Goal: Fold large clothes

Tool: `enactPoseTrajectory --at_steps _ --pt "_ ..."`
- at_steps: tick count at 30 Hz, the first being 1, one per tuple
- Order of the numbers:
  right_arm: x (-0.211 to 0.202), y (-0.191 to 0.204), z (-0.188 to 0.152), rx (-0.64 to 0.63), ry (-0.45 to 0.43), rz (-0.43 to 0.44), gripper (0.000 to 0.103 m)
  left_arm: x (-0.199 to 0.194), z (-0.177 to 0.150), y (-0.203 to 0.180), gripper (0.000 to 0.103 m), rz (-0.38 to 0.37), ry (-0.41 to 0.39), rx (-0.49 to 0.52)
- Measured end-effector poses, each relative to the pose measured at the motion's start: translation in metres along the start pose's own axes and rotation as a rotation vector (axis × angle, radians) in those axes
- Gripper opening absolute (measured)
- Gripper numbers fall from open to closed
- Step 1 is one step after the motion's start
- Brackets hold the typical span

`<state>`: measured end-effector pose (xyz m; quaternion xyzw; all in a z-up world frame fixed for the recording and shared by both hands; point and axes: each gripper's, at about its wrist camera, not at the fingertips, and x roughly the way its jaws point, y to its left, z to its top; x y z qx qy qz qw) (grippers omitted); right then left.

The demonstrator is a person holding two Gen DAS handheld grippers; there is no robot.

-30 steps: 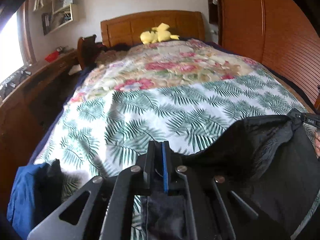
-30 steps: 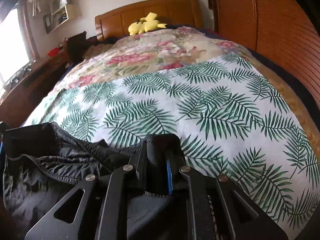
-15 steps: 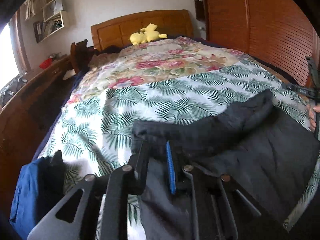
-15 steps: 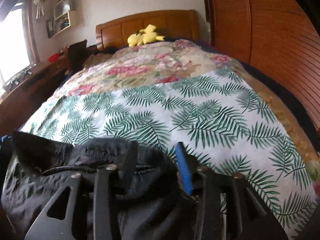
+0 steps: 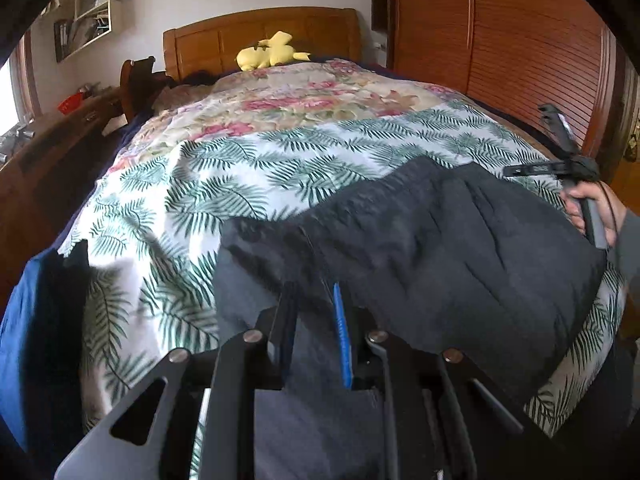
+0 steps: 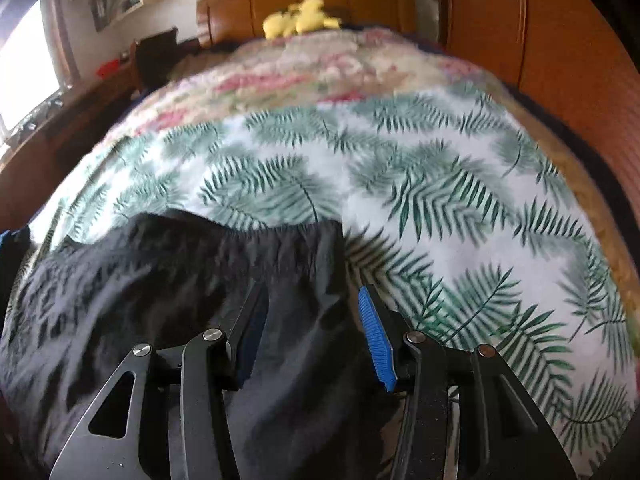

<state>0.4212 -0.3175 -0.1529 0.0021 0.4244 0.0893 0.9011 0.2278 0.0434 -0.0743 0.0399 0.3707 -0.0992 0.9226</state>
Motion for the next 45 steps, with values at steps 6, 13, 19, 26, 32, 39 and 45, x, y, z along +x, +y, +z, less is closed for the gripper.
enactPoseTrajectory --at_steps 6,13,19,26,32,39,45 --pt "0.040 -0.011 -0.011 0.056 0.133 0.017 0.047 -0.004 -0.023 -0.016 0.016 -0.027 0.011 -0.005" --pt "0.038 -0.011 -0.019 0.037 0.125 0.085 0.009 -0.013 -0.038 -0.032 0.016 -0.029 0.012 0.012" --pt "0.000 -0.007 -0.015 0.012 -0.032 -0.064 0.002 -0.016 -0.044 -0.030 0.016 -0.028 0.023 0.001" --pt "-0.020 -0.007 -0.020 0.000 -0.050 -0.127 0.009 -0.021 -0.056 -0.030 0.017 -0.027 0.026 -0.006" --pt "-0.062 0.016 -0.045 -0.091 -0.086 -0.097 0.046 -0.029 -0.061 -0.033 0.017 -0.036 0.022 -0.013" --pt "-0.106 0.085 -0.110 -0.204 -0.132 0.044 0.051 -0.042 -0.079 -0.033 0.018 -0.012 0.023 -0.025" --pt "-0.111 0.151 -0.147 -0.284 -0.143 0.208 0.051 -0.053 -0.103 -0.025 0.019 0.016 0.044 -0.064"
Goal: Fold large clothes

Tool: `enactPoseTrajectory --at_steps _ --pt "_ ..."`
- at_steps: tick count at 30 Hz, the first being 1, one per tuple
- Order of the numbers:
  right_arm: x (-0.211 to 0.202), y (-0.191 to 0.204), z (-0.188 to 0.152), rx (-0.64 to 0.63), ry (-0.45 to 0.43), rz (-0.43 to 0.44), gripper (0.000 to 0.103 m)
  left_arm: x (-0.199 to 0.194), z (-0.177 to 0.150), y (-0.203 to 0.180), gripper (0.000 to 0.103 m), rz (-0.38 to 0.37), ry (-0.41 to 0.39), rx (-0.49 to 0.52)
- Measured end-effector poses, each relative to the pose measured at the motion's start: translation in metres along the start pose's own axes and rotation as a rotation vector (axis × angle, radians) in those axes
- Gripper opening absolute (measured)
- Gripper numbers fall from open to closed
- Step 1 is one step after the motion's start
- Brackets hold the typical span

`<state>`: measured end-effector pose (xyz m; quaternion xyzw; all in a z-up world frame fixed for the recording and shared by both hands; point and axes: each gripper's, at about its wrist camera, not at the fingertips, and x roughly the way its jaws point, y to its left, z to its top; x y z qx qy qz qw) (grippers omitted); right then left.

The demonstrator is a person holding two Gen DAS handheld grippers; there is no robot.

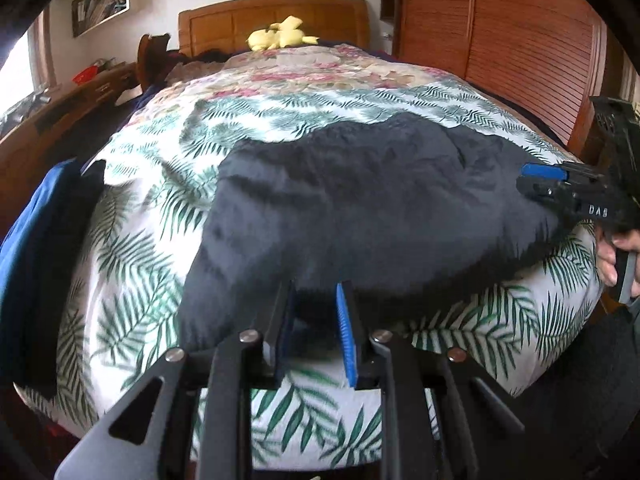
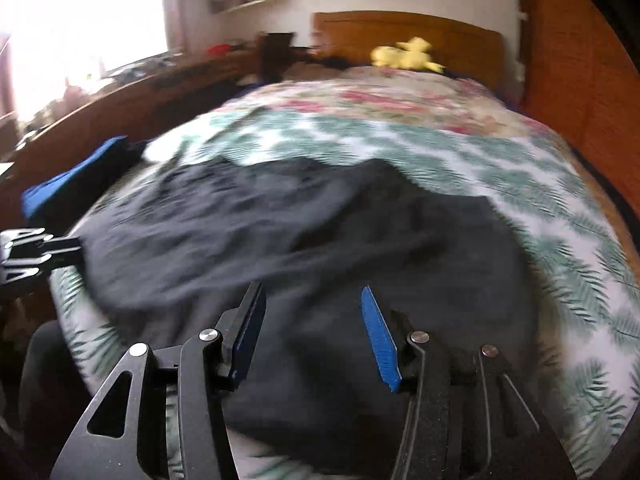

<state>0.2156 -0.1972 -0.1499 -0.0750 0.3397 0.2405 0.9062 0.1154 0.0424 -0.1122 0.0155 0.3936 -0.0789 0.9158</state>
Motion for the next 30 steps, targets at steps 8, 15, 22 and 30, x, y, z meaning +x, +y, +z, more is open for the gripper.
enactPoseTrajectory --at_steps 8,15,22,30 --pt "0.040 0.033 -0.013 -0.095 0.071 0.001 0.051 -0.007 -0.018 0.020 0.020 0.070 0.029 -0.027" --pt "0.049 0.040 -0.029 -0.149 0.055 -0.047 0.052 -0.015 -0.016 0.032 0.020 0.071 0.009 -0.066" --pt "0.046 0.039 -0.033 -0.153 0.041 -0.048 0.052 0.011 -0.020 0.047 0.022 0.081 0.076 -0.101" --pt "0.044 0.040 -0.034 -0.150 0.041 -0.047 0.052 0.029 -0.027 0.067 0.037 0.081 0.097 -0.173"
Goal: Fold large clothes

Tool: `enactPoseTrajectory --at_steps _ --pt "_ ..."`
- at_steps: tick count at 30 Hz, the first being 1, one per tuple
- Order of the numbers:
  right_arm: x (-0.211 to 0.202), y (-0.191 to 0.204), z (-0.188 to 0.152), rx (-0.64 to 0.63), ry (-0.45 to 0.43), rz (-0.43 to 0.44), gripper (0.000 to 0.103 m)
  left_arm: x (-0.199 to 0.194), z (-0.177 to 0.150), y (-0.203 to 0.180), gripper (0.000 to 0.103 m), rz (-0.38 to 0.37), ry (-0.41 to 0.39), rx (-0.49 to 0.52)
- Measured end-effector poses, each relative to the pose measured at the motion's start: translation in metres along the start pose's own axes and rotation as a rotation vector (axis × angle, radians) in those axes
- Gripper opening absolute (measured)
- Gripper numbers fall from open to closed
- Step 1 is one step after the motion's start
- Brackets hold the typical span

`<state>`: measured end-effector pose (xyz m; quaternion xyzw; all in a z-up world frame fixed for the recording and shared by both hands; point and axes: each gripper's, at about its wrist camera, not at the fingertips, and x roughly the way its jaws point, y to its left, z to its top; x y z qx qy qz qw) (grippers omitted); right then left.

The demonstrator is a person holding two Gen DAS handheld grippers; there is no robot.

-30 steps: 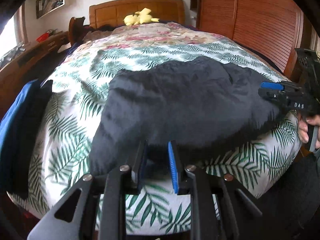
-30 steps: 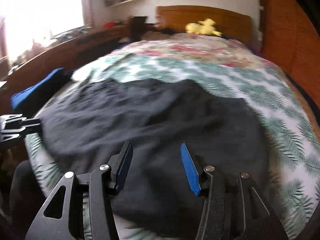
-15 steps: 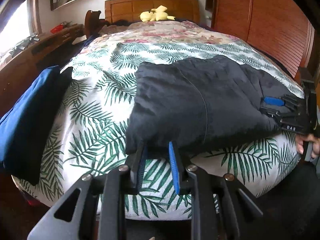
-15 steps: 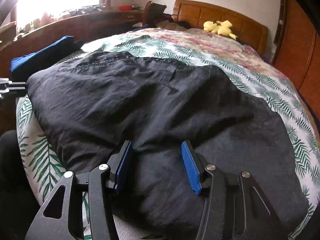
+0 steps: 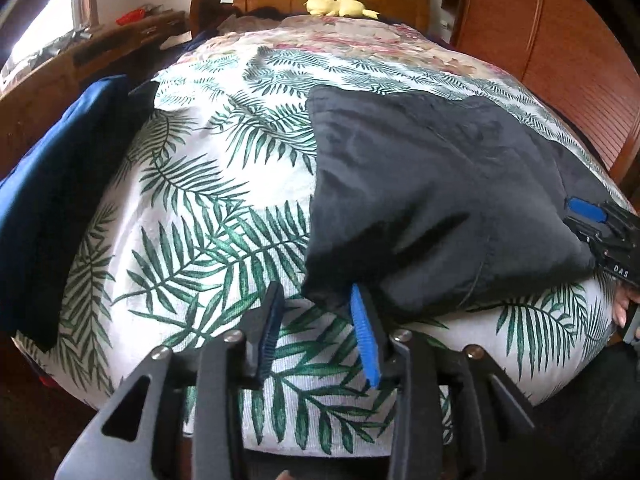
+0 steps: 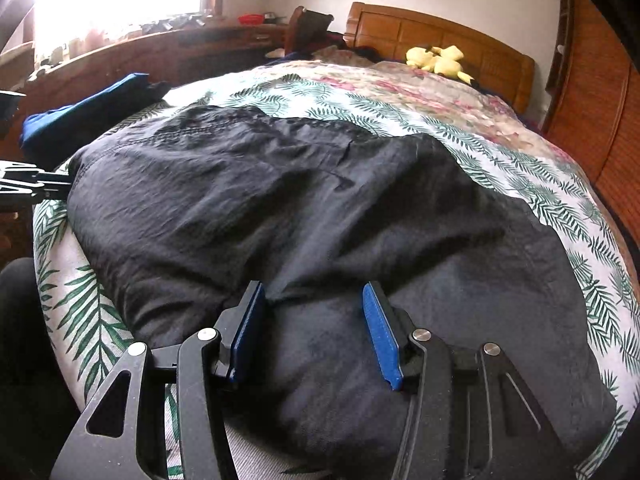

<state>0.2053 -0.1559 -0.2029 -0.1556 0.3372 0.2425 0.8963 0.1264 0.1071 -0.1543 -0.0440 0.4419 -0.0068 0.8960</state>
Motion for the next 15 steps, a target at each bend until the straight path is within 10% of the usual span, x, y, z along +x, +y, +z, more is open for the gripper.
enactPoseTrajectory --at_steps 11,15 --pt "-0.001 0.001 -0.001 -0.002 0.000 -0.003 0.052 0.023 0.003 0.024 0.098 0.102 -0.005 -0.060" --pt "-0.001 0.001 -0.001 -0.004 0.000 -0.004 0.052 0.024 0.002 0.032 0.099 0.084 -0.013 -0.081"
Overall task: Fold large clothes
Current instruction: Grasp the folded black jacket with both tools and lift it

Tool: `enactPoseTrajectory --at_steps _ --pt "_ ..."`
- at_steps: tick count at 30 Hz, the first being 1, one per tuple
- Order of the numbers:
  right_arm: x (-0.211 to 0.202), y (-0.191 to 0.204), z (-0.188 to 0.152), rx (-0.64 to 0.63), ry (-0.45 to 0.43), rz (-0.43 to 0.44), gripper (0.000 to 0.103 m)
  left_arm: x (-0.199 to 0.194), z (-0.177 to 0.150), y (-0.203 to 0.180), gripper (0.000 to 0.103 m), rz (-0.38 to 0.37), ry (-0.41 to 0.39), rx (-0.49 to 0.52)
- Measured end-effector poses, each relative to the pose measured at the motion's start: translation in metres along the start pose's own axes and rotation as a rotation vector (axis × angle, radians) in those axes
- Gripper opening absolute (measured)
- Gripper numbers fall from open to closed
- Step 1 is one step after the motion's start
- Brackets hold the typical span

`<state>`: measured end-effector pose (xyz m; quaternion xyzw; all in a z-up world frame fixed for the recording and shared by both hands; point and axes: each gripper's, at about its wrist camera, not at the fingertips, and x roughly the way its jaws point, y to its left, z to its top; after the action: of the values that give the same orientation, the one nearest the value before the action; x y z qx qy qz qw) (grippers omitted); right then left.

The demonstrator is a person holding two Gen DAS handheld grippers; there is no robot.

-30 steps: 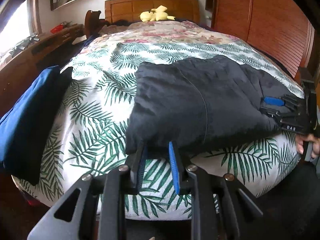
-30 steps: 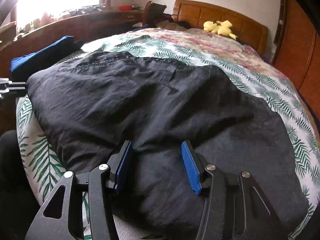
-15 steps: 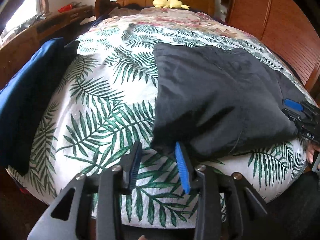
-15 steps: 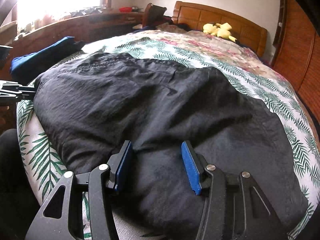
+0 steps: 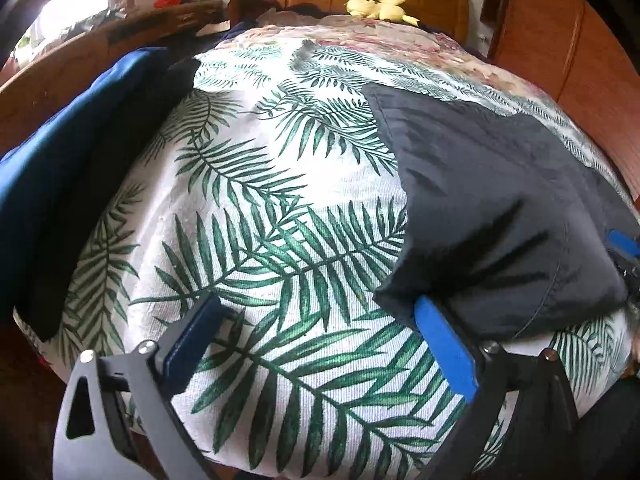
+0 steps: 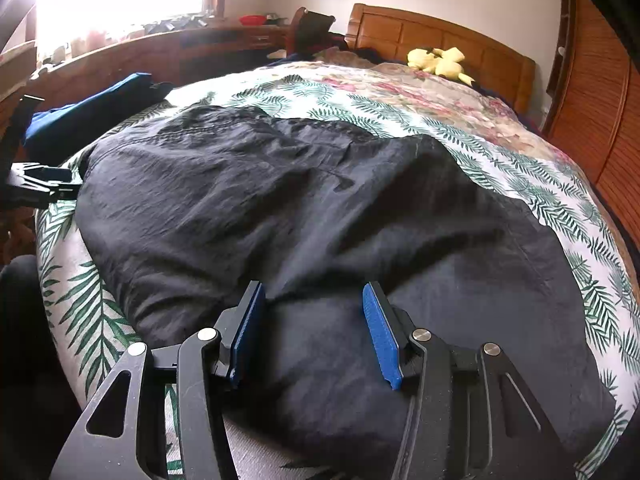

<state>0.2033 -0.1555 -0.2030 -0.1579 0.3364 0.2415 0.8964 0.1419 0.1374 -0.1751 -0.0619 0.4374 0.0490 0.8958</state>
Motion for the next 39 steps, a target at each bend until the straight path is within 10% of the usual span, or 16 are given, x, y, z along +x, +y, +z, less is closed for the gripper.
enactPoseTrajectory --at_steps 12,15,19,21,28,39 --pt "-0.002 0.002 0.001 -0.006 -0.004 -0.006 0.052 -0.027 0.001 -0.015 0.090 -0.143 -0.058 0.020" --pt "-0.002 0.002 0.001 -0.006 -0.004 -0.005 0.052 -0.024 0.002 -0.021 0.072 -0.177 -0.045 0.024" --pt "-0.002 0.002 0.001 -0.007 -0.005 -0.003 0.052 -0.024 0.011 -0.025 0.015 -0.254 -0.030 0.006" --pt "-0.002 0.003 0.000 -0.009 -0.005 -0.002 0.052 -0.035 0.019 -0.036 0.005 -0.236 -0.054 0.039" --pt "-0.020 -0.016 -0.001 0.024 -0.016 0.011 0.051 -0.099 0.071 -0.098 0.001 -0.215 -0.228 0.159" --pt "-0.081 -0.092 -0.030 0.162 -0.086 -0.050 0.051 -0.134 0.126 -0.273 0.000 -0.371 -0.289 0.378"
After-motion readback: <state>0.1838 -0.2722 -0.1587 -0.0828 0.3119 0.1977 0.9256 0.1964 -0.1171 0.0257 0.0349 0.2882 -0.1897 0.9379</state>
